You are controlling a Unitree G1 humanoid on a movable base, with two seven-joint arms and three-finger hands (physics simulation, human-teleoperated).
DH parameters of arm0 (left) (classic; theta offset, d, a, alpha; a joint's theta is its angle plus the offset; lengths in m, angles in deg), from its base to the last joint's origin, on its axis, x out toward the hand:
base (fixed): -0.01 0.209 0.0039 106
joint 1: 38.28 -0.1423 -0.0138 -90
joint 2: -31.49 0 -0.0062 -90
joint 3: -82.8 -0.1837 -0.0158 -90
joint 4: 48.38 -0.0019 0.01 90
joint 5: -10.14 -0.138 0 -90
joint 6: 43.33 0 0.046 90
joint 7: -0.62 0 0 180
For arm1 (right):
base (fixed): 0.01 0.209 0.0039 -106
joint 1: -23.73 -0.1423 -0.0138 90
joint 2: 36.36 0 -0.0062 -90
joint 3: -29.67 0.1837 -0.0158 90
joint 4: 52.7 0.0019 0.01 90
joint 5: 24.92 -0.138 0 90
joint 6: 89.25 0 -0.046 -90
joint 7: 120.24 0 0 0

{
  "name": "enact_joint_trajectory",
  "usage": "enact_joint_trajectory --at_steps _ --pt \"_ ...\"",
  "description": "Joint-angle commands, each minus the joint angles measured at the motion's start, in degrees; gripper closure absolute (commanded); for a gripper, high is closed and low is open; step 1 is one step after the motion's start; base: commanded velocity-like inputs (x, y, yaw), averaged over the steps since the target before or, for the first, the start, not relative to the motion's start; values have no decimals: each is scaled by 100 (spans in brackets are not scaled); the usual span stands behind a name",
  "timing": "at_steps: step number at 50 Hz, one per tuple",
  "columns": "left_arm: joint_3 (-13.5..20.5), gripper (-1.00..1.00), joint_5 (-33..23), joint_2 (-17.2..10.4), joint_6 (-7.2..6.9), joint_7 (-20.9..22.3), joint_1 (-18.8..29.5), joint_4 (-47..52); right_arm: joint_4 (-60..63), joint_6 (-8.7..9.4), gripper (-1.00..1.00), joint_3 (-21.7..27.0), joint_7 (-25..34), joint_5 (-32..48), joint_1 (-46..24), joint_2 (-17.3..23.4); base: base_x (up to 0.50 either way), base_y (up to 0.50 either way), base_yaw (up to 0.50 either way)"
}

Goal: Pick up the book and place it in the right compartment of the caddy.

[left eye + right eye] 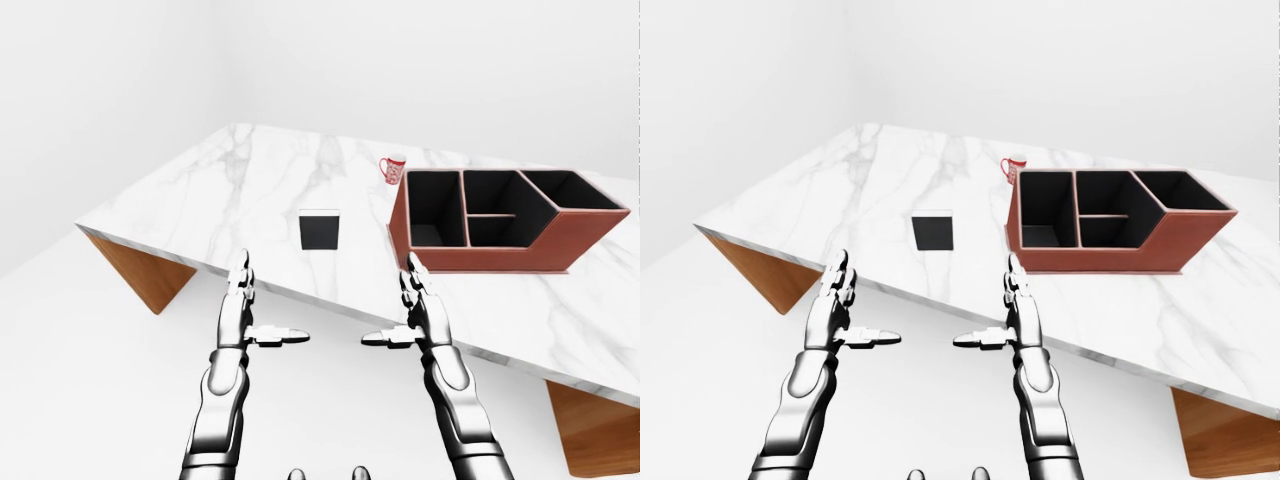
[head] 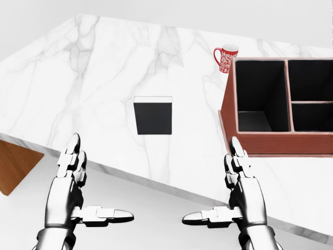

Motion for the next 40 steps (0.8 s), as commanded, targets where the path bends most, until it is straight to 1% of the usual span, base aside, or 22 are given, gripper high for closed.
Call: enact_joint_trajectory --at_steps 1,4,11,15,18,22,24,28,31,33,40 --pt "-2 -100 -17 -1 6 7 -2 -10 20 0 -100 -18 -4 20 20 -8 17 -44 0" --pt "-9 -100 -27 1 -11 5 -10 16 -24 0 -100 -6 4 13 8 -2 17 -44 0" --pt "-18 -100 -45 5 19 0 -11 -17 -41 0 -100 -8 11 22 13 0 17 -44 0" --pt "-13 -100 -49 2 60 -1 0 -73 -8 0 -100 -9 15 18 20 0 17 -44 0" --pt "-21 -100 -55 4 9 -2 -17 0 -34 0 -100 -8 16 25 16 0 17 -44 0" --pt "-8 -100 -48 -1 52 2 5 -71 -31 0 -100 -17 16 36 17 -2 17 -44 0" --pt "-17 -100 -55 1 21 3 -7 -30 -46 0 -100 -4 10 33 8 1 17 -44 0" --pt "-23 -100 -71 1 47 4 1 -80 -50 0 -100 -17 7 47 17 -4 17 -44 0" --pt "-24 -100 -72 2 4 2 -8 -26 -29 0 -100 -22 3 52 17 -5 17 -44 0" --pt "-21 -100 -78 1 57 -1 2 -91 -94 0 -100 -8 14 38 -6 0 17 -44 0" --pt "-25 -100 -96 -1 94 -3 23 -150 -61 0 -100 -25 30 39 3 -5 14 -36 0"
